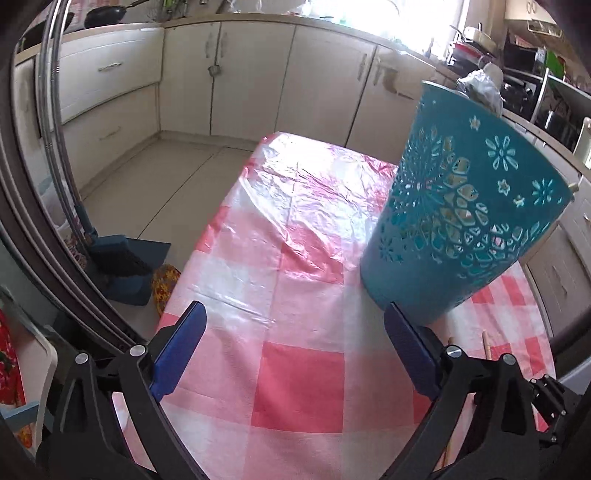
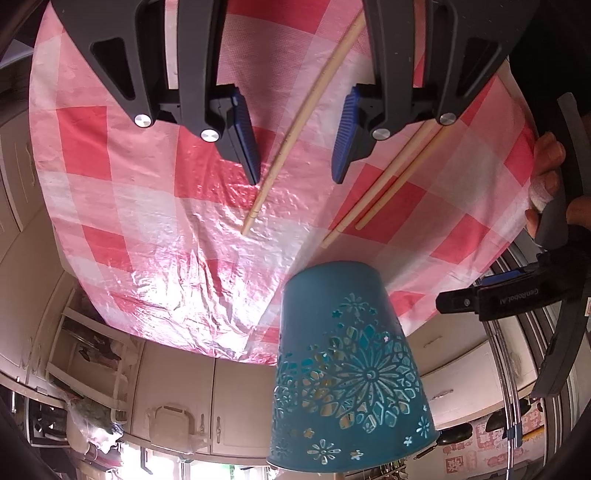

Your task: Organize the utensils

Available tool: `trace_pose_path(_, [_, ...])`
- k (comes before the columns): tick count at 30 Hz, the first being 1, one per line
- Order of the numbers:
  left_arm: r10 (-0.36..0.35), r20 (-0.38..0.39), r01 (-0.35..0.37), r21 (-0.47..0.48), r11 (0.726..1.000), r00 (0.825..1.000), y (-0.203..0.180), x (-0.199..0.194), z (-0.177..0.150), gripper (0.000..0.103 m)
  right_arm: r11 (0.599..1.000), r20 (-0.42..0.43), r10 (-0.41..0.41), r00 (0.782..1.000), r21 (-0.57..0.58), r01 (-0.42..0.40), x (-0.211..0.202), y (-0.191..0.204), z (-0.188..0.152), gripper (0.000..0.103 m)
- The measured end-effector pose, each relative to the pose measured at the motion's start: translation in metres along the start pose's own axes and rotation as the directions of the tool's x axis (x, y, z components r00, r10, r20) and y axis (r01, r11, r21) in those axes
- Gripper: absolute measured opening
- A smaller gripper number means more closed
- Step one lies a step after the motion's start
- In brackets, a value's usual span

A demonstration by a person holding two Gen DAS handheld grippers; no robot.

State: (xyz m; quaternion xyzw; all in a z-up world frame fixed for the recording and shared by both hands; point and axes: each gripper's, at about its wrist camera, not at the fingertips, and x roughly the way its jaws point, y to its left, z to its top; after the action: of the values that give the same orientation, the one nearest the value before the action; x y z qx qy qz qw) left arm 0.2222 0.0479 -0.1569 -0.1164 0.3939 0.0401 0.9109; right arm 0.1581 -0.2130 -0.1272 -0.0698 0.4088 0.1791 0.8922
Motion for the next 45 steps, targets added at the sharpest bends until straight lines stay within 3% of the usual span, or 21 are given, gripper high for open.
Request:
trace_pose_path(8, [0.012, -0.079, -0.013, -0.003, 1.0, 0.997, -0.004, 0.017, -0.003, 0.095, 1.0, -0.006, -0.005, 1.0, -0.015, 0.005, -0.002, -0.003, 0.0, 0.023])
trace_pose_path(18, [0.047, -0.115, -0.038, 0.077, 0.996, 0.992, -0.022, 0.026, 0.004, 0.095, 1.0, -0.019, 0.002, 1.0, 0.001, -0.002, -0.001, -0.011, 0.001, 0.022])
trace_pose_path(23, [0.069, -0.117, -0.057, 0.099, 0.993, 0.991, -0.025, 0.028, 0.004, 0.095, 1.0, -0.024, 0.018, 1.0, 0.023, -0.018, -0.001, -0.016, 0.002, 0.018])
trace_pose_path(29, [0.071, -0.117, -0.059, 0.102, 0.993, 0.991, -0.026, 0.027, 0.004, 0.095, 1.0, -0.023, 0.004, 1.0, -0.012, -0.004, 0.001, -0.01, 0.002, 0.024])
trace_pose_path(32, [0.071, -0.116, -0.059, 0.101, 0.993, 0.991, -0.026, 0.027, 0.004, 0.095, 1.0, -0.025, 0.016, 1.0, 0.01, -0.016, -0.001, -0.014, 0.002, 0.015])
trace_pose_path(38, [0.072, -0.117, -0.06, 0.103, 0.993, 0.991, -0.026, 0.027, 0.004, 0.095, 1.0, -0.023, 0.002, 1.0, -0.008, -0.003, 0.001, -0.013, 0.003, 0.013])
trace_pose_path(45, [0.067, -0.115, -0.056, 0.097, 0.994, 0.991, -0.026, 0.027, 0.004, 0.095, 0.998, -0.007, 0.038, 0.999, 0.049, -0.038, -0.005, -0.025, 0.003, 0.006])
